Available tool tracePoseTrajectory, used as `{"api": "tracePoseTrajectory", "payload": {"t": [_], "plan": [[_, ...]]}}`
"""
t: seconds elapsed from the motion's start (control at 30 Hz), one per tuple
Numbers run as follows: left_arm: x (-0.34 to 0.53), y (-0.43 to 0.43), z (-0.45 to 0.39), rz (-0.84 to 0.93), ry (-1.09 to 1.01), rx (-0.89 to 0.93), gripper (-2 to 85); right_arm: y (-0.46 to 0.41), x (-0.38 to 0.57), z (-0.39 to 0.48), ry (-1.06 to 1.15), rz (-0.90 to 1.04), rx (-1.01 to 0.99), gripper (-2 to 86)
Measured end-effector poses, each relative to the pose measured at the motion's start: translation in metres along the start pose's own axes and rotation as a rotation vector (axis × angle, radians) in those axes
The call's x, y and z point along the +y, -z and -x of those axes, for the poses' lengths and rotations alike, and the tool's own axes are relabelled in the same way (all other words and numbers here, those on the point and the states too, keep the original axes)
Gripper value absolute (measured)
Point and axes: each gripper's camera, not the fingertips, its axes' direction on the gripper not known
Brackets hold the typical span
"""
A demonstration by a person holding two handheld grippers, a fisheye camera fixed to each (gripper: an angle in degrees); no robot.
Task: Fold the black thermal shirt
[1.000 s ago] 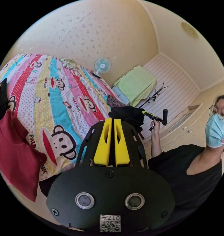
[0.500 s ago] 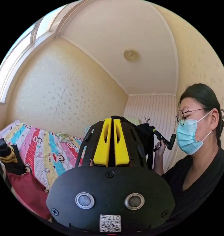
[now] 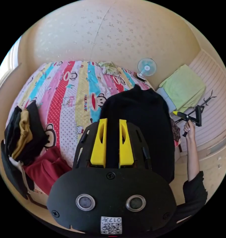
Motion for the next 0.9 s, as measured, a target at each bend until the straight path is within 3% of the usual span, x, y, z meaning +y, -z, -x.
{"api": "tracePoseTrajectory", "payload": {"t": [0.13,0.23,0.37,0.5,0.63,0.73,0.83,0.9], "plan": [[0.062,-0.063,0.008,0.146,-0.039,-0.021,4.8,-0.102,0.068,-0.048,-0.01,0.19,0.037,4.8],[0.115,-0.099,-0.002,0.248,-0.087,0.033,8.2,-0.134,0.123,-0.07,-0.041,0.223,0.063,6.7],[0.182,-0.118,-0.012,0.254,0.02,0.017,9.8,-0.136,0.179,-0.084,-0.109,0.198,0.082,8.1],[0.237,-0.099,-0.02,0.059,0.146,0.024,12.3,-0.108,0.237,-0.101,-0.231,0.026,-0.11,8.1],[0.265,-0.081,-0.012,-0.016,0.24,0.035,11.5,-0.071,0.281,-0.123,-0.392,-0.088,0.006,9.0],[0.274,-0.085,0.003,0.037,0.289,0.035,11.3,-0.05,0.297,-0.129,-0.422,-0.149,0.1,10.3],[0.276,-0.122,0.002,0.206,0.244,0.169,11.3,-0.059,0.297,-0.136,-0.386,-0.119,-0.029,11.5],[0.273,-0.126,-0.005,0.219,0.183,0.051,10.2,-0.075,0.295,-0.142,-0.392,-0.063,0.001,11.4]]}}
